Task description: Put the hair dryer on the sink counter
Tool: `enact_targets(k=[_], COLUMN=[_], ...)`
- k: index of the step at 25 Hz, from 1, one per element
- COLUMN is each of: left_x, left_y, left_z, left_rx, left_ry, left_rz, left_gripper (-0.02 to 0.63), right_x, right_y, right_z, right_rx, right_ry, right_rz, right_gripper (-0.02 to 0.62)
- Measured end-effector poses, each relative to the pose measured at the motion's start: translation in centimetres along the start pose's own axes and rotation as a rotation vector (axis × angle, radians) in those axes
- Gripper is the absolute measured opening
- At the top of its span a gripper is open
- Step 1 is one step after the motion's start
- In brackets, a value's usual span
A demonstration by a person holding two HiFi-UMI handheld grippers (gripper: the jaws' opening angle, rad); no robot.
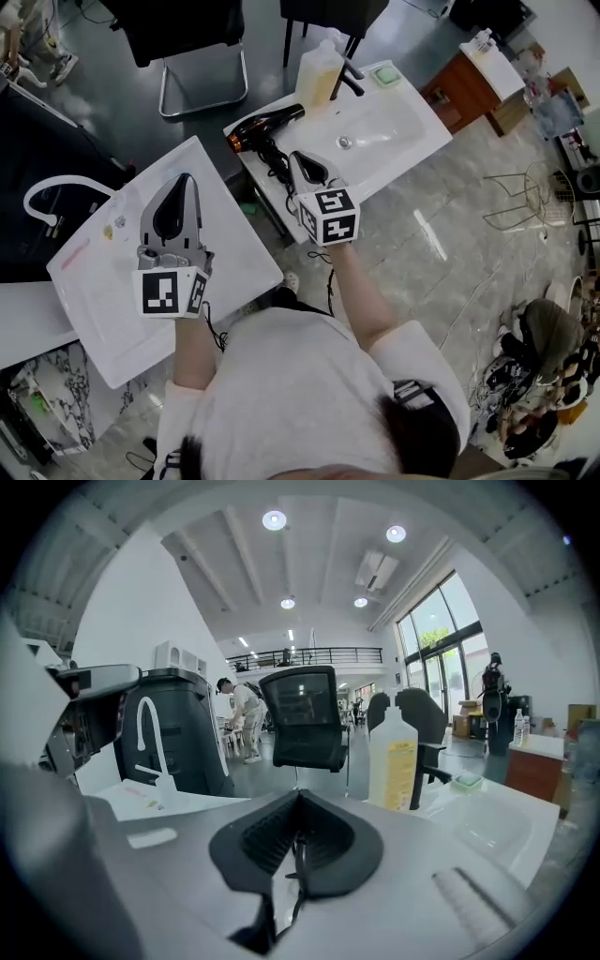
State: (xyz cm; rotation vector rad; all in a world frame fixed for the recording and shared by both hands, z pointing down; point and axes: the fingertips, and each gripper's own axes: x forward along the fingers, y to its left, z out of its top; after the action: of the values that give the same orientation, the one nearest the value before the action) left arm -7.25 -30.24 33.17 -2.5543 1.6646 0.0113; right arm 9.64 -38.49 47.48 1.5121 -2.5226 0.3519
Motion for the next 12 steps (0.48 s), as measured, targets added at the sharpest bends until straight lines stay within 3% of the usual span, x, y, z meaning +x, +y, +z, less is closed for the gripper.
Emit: enact_targets(k=[12], left_x=[-2.8], left_y=[-1.5], left_z=[2.4], left_rx=[-0.015], left_ry=[-0.049], left_rz=[-0.12], left_gripper=[0.002], right_x=[-9.8], right_y=[2.5], right_z=[3.8], right_rx=[0.0], right_ry=[-0.167], right_rz=[-0.123], right_gripper=[0.011])
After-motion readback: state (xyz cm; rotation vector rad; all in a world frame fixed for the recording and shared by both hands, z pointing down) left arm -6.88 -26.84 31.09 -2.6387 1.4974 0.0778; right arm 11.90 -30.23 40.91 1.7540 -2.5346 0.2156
